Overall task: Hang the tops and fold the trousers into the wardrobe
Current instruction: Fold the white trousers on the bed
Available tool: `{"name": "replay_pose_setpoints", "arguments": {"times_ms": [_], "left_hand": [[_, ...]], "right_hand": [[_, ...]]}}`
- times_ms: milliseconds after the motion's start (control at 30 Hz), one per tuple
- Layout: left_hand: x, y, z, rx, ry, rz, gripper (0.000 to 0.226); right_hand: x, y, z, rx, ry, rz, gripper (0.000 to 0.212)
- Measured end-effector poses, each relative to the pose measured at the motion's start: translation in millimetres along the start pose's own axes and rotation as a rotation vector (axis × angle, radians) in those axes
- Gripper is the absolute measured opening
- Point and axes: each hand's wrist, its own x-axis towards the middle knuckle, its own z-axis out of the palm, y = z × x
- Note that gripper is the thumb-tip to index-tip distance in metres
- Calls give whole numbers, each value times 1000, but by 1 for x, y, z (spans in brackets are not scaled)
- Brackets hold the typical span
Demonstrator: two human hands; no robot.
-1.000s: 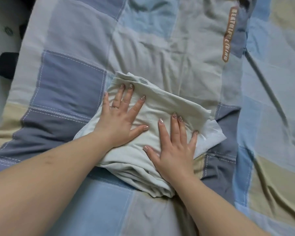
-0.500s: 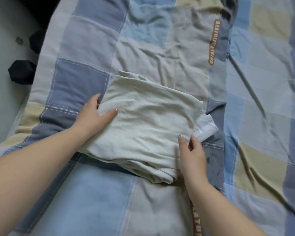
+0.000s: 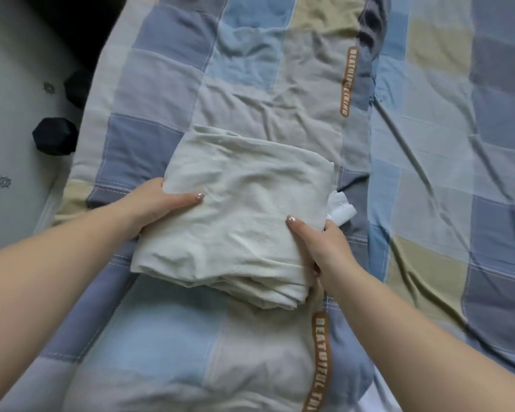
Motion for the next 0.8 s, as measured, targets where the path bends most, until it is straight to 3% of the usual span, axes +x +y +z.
{"name": "replay_pose_setpoints", "arguments": {"times_ms": [67,167,300,400,500,633,800], "left_hand": [[-25,3,5,-32,28,32,67],[-66,16,17,-59,104,63,56],[-145,38,39,-132,127,53,60],[-204,57,56,-180,159,54,50],[-267,75,76,-207,183,54,57],[-331,94,106,-231,138,68,68],[-392,138,134,-213,49,152,57]], "right_hand": [[-18,-8,-11,10,-33,-19,61],[-48,-29,-37,36,-68,-62,51],[-109,-56,-80,2,-115,-81,54],[-156,-72,-115,-10,-160,-99,53],[-212,-84,-156,-35,-167,-102,56],[-270,-88,-210,-56,-140,-109,60],[-344,-103,-265,2,-60,-148,52]]}}
